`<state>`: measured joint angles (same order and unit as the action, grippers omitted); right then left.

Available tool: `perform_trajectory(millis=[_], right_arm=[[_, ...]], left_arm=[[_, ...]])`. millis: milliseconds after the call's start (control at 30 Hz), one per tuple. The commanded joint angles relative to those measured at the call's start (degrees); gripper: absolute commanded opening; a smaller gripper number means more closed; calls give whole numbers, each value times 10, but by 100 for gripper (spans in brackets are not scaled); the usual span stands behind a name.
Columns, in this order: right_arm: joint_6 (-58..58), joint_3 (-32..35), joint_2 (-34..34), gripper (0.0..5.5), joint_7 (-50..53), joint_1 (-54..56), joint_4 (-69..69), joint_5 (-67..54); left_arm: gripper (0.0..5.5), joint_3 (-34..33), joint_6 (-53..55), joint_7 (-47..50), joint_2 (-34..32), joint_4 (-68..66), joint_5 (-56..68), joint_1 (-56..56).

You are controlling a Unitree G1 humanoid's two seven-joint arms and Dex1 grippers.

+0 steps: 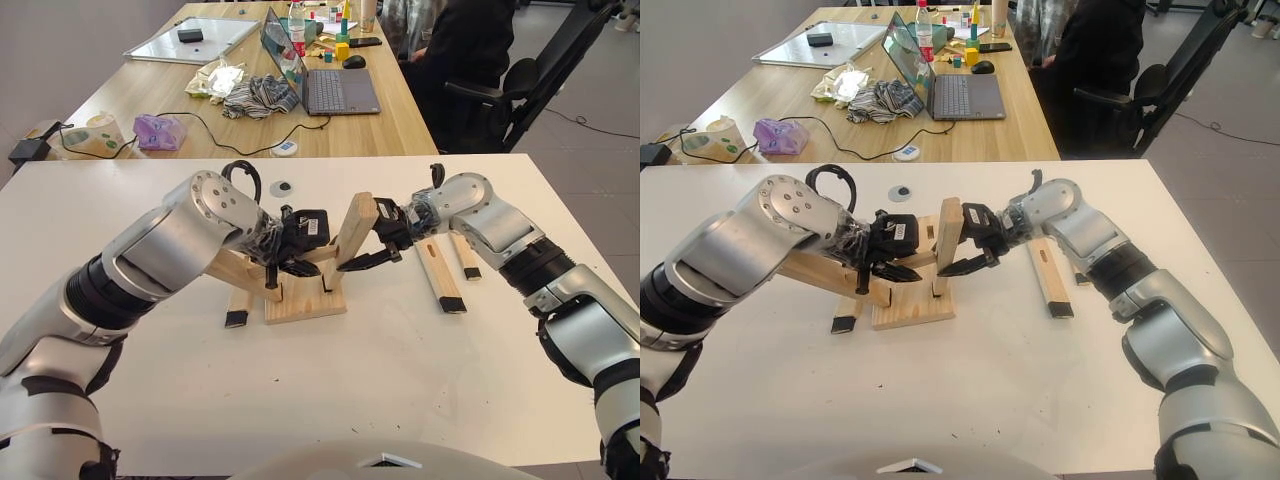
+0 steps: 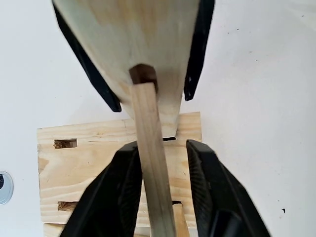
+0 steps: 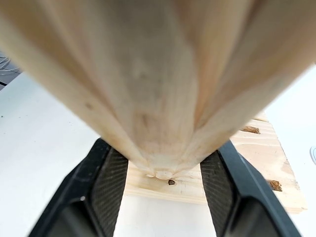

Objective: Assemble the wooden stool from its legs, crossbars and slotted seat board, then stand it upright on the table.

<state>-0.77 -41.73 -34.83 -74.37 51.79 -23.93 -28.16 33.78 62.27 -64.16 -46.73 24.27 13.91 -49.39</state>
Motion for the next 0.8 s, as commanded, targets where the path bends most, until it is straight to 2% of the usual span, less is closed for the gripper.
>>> perform_trajectory(millis=[33,167,333,400,467,567,633,667,700,800], right_arm=[[-171,-317,-55,205,-170,-141,-28,281],[-185,-300,-37,205,-140,-145,-39,262],[-203,-256,-28,205,-104,-148,-38,212],[-223,-229,-20,293,-82,-152,-35,178],[-256,-192,-14,339,-74,-159,-24,161],[-291,-132,-15,363,-53,-168,1,140],[-326,-40,-3,363,13,-182,26,104],[-346,30,7,363,56,-195,44,73],[-358,94,10,344,88,-215,78,41],[-402,277,-3,271,142,-285,244,-89]], left_arm=[[142,-41,8,-12,41,-29,51,0],[142,-97,1,-17,39,-65,73,-43],[142,-264,40,11,79,-155,156,-145],[142,-323,35,58,105,-190,171,-158],[142,-391,20,128,143,-215,182,-161],[142,-461,11,202,172,-215,196,-146],[142,-487,-32,237,164,-199,180,-115],[142,-494,-77,247,150,-200,157,-86],[142,-501,-113,251,137,-203,140,-55],[76,-544,-157,236,111,-190,147,39]])
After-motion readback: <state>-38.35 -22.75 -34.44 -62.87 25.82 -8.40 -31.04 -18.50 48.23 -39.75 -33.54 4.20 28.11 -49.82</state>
